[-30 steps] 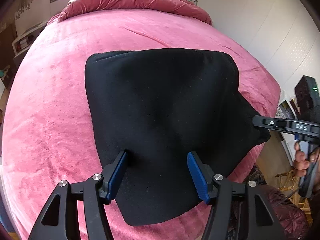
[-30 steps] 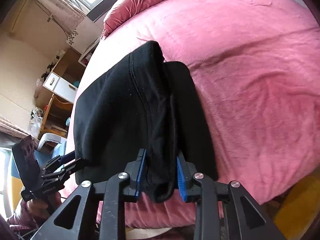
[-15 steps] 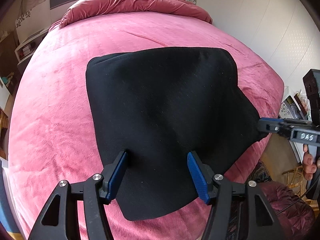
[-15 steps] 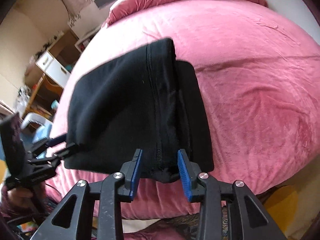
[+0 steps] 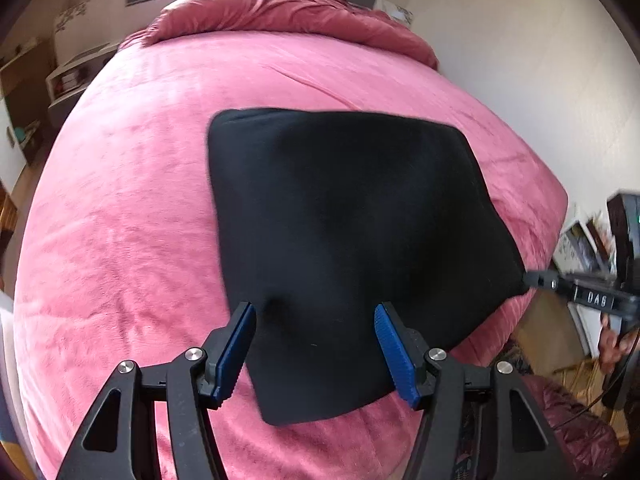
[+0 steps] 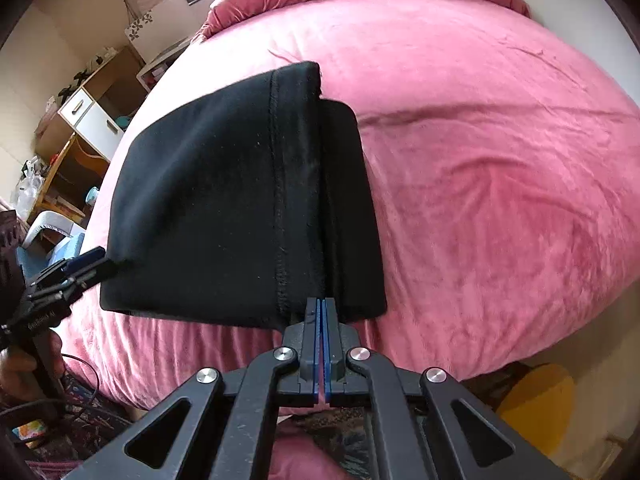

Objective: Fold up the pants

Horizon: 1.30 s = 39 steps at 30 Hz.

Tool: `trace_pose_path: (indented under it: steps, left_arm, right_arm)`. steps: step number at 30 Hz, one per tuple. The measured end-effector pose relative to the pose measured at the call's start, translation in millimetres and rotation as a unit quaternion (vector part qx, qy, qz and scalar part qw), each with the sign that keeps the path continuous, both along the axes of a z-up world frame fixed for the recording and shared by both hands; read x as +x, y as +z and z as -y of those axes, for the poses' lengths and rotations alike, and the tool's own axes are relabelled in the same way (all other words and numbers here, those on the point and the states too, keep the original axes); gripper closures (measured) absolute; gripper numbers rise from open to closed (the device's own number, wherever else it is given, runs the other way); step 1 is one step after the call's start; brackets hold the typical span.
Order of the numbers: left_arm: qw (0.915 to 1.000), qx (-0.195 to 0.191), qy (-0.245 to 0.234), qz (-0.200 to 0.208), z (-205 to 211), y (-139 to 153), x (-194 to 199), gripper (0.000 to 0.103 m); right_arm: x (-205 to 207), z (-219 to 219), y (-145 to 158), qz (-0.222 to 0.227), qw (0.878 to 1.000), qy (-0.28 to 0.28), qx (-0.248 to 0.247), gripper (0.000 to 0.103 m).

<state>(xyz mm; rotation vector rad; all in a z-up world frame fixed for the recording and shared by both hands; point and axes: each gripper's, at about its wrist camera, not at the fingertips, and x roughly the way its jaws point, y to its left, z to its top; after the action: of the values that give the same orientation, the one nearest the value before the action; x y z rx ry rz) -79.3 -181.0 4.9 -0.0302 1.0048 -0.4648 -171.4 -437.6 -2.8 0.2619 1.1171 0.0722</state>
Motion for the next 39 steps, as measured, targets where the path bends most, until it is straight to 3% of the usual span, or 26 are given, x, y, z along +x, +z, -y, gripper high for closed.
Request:
trace_pose_path:
  steps: [6,7,11,16,19,21,22,26,29,32,36,39]
  left_arm:
    - [0.9998,-0.005,-0.019,-0.003,1.4,-3.0,4.6,0.040]
    - [0.9997,-0.004,-0.024,-0.003,3.6,-3.9,3.9,0.040]
    - [0.9991,-0.004,-0.042,-0.004,11.6,-6.4,3.8,0.040]
    - [0.9992,-0.014,-0.038,0.002,10.5,-1.5,9.2,0.040]
    - [0.9992,-0.014,-0.038,0.004,10.1,0.1,12.9,0.040]
    - [0.9987,-0.017,-0.048,0.003,13.0,1.2,15.2,0.041]
    - [0.9984,-0.018,-0.053,0.005,14.7,1.3,15.0,0.041]
    - [0.9962,0.001,-0.085,0.014,29.1,-2.2,14.1,0.040]
    - [0.9929,0.047,-0.109,-0.002,50.4,-18.1,21.6,0.039]
    - [0.9916,0.057,-0.116,-0.009,61.2,-20.9,26.3,0.030]
    - [0.9939,0.031,-0.104,-0.020,53.9,-14.3,30.7,0.030]
    - [0.9956,-0.011,-0.091,-0.019,37.6,-2.6,33.2,0.030]
  right_arm:
    - [-0.2,10.6,9.9,0.009,1.000,-0.004,0.027,0.100]
    - [1.2,12.4,13.7,0.012,1.000,-0.006,0.024,0.095]
    - [21.5,24.0,31.3,0.054,0.998,-0.026,0.036,0.053]
    - [75.8,18.8,38.6,0.085,0.994,-0.042,0.052,0.053]
    - [110.2,17.0,29.6,0.078,0.993,-0.059,0.070,0.053]
    - [126.2,16.8,22.5,0.071,0.991,-0.060,0.091,0.072]
    - [130.2,14.9,19.2,0.066,0.991,-0.053,0.100,0.097]
    - [117.8,8.3,25.8,0.078,0.995,-0.038,0.053,0.098]
    - [113.0,18.1,16.6,0.067,0.996,-0.060,0.022,0.098]
    - [123.4,20.3,-3.0,0.043,0.997,-0.065,0.014,0.097]
    - [122.1,27.2,2.0,0.056,0.994,-0.073,0.052,0.091]
    - [102.5,35.1,11.6,0.067,0.992,-0.071,0.078,0.084]
